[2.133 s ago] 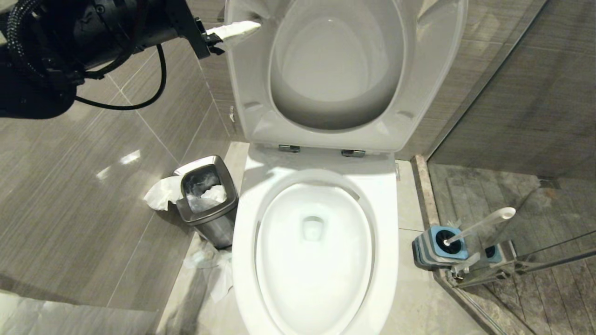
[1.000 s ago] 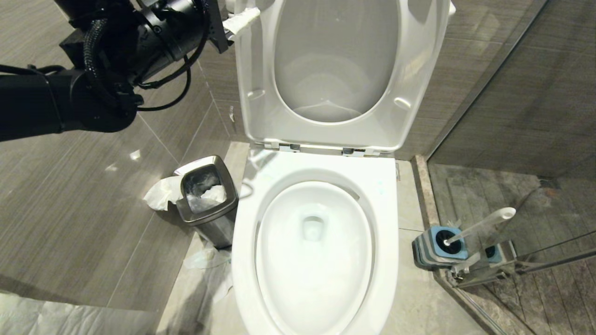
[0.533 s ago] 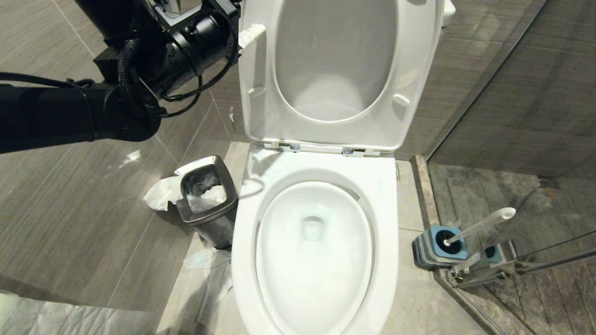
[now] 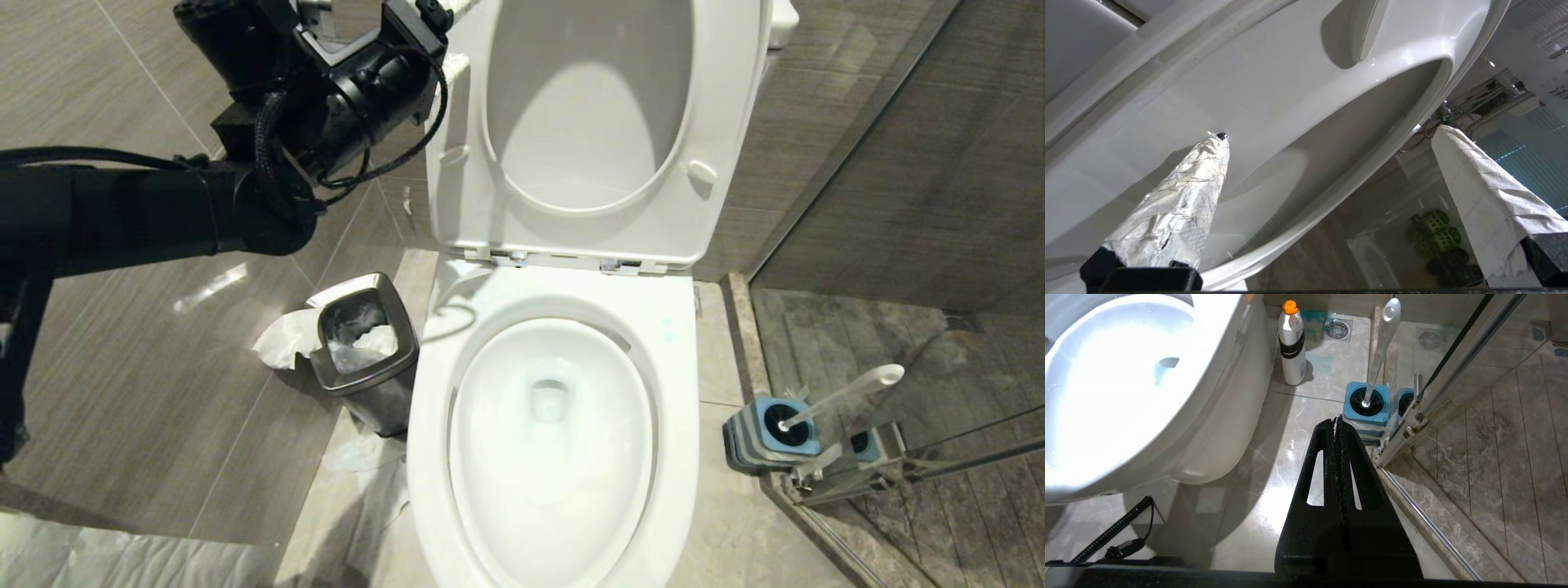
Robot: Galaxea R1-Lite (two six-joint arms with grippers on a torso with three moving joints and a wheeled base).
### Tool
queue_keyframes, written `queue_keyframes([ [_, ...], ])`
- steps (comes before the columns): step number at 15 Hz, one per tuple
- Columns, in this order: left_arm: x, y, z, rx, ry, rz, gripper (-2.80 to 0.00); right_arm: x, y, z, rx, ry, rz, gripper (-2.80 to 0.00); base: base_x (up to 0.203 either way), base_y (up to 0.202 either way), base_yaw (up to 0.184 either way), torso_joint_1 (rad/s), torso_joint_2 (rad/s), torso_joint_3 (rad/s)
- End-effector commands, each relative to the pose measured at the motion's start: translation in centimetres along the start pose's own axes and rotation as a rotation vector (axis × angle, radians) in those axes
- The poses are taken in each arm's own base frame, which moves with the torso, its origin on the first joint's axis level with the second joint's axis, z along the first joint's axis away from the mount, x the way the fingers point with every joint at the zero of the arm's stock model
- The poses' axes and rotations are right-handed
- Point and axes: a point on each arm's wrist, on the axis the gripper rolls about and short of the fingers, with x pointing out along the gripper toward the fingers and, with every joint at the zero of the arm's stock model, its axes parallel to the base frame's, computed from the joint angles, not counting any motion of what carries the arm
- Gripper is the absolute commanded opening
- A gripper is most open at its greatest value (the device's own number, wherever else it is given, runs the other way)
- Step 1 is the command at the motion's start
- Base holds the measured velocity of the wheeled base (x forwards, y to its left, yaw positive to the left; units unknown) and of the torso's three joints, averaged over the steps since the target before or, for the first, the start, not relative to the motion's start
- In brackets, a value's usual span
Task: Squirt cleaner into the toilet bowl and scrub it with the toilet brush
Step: Use the left hand to lift the toilet lid slightly
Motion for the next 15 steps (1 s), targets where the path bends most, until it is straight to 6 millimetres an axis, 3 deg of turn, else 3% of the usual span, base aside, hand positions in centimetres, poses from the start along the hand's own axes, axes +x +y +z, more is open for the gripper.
queue_keyframes([
  [1, 0.5, 0.8, -0.6, -0.001, 0.0, 0.003, 0.0, 0.0, 0.0, 0.0, 0.0, 0.001, 0.0, -2.8, 0.0, 0.0, 0.0, 0.0, 0.0, 0.0],
  [5, 0.3, -0.1, 0.2, 0.002, -0.015, -0.01, 0.0, 0.0, 0.0, 0.0, 0.0, 0.001, 0.0, -2.8, 0.0, 0.0, 0.0, 0.0, 0.0, 0.0],
  [15, -3.4, -7.7, 5.7, -0.028, -0.037, -0.036, 0.0, 0.0, 0.0, 0.0, 0.0, 0.001, 0.0, -2.8, 0.0, 0.0, 0.0, 0.0, 0.0, 0.0],
])
